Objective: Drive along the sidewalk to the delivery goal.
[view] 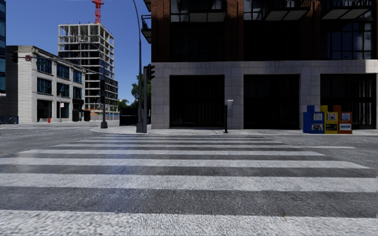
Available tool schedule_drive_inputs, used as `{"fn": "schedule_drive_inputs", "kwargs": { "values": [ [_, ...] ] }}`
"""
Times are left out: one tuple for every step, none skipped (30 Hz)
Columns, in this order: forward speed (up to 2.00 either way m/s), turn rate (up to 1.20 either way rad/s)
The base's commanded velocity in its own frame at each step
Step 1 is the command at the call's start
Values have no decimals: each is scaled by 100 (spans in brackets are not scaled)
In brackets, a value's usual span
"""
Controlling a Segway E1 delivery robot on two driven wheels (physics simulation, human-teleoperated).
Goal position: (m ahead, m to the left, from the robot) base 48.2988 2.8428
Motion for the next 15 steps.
{"fn": "schedule_drive_inputs", "kwargs": {
  "values": [
    [199,22],
    [199,3],
    [199,0],
    [199,0],
    [199,0],
    [199,0],
    [199,8],
    [199,8],
    [199,12],
    [199,14],
    [199,14],
    [199,14],
    [199,11],
    [199,6],
    [199,4]
  ]
}}
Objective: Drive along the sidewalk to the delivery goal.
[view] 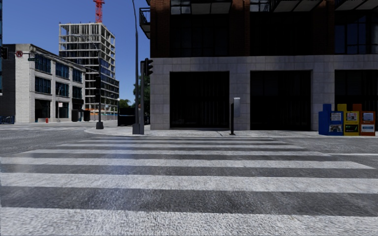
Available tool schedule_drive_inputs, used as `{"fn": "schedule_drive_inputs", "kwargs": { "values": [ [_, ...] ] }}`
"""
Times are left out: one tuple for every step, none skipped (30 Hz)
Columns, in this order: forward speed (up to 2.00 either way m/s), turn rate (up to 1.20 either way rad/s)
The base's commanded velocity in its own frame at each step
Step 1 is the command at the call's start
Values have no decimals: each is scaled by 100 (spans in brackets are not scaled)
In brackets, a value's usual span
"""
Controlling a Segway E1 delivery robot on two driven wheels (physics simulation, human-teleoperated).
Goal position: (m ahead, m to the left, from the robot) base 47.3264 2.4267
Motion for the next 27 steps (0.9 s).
{"fn": "schedule_drive_inputs", "kwargs": {
  "values": [
    [199,4],
    [199,4],
    [199,3],
    [199,3],
    [199,3],
    [199,2],
    [199,0],
    [199,0],
    [199,0],
    [199,0],
    [199,0],
    [199,0],
    [199,0],
    [199,0],
    [199,0],
    [199,0],
    [199,0],
    [199,1],
    [199,3],
    [199,3],
    [199,6],
    [199,10],
    [199,13],
    [199,13],
    [199,14],
    [199,14],
    [199,14]
  ]
}}
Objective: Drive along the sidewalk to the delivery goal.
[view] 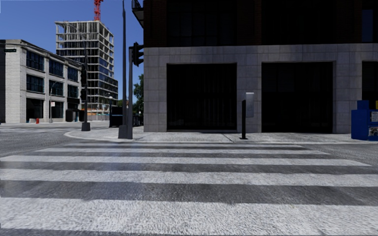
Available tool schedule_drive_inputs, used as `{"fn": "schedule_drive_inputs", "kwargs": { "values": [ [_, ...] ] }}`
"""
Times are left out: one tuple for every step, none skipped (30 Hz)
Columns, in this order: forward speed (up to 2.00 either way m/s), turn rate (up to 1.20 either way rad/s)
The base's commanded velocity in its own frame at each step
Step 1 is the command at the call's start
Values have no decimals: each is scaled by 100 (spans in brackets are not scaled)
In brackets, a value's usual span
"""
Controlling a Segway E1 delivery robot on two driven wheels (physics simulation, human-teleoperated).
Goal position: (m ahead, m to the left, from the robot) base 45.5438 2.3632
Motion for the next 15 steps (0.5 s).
{"fn": "schedule_drive_inputs", "kwargs": {
  "values": [
    [199,14],
    [199,14],
    [199,14],
    [199,14],
    [199,14],
    [199,14],
    [199,14],
    [199,14],
    [199,14],
    [199,14],
    [199,14],
    [199,15],
    [199,15],
    [199,15],
    [199,15]
  ]
}}
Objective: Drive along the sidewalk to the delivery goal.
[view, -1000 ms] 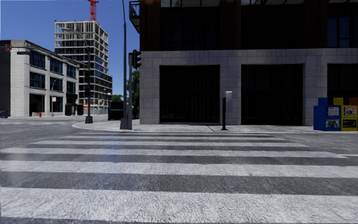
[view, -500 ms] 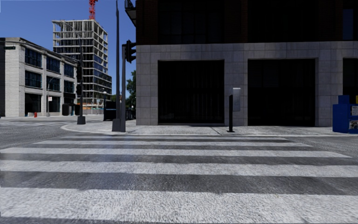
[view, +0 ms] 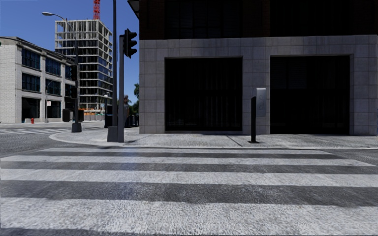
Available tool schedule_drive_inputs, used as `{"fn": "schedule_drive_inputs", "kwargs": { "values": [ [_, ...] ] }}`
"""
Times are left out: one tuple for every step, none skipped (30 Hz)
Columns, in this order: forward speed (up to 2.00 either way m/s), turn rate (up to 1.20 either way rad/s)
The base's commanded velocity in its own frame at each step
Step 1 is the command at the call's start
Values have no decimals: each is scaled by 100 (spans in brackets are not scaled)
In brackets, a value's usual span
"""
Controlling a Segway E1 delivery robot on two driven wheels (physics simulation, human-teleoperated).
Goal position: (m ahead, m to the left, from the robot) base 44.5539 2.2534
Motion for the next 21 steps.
{"fn": "schedule_drive_inputs", "kwargs": {
  "values": [
    [199,15],
    [199,15],
    [199,15],
    [199,16],
    [199,16],
    [199,27],
    [199,37],
    [199,40],
    [199,40],
    [199,40],
    [199,40],
    [199,40],
    [199,40],
    [199,40],
    [199,40],
    [199,40],
    [199,40],
    [199,40],
    [199,36],
    [199,36],
    [199,21]
  ]
}}
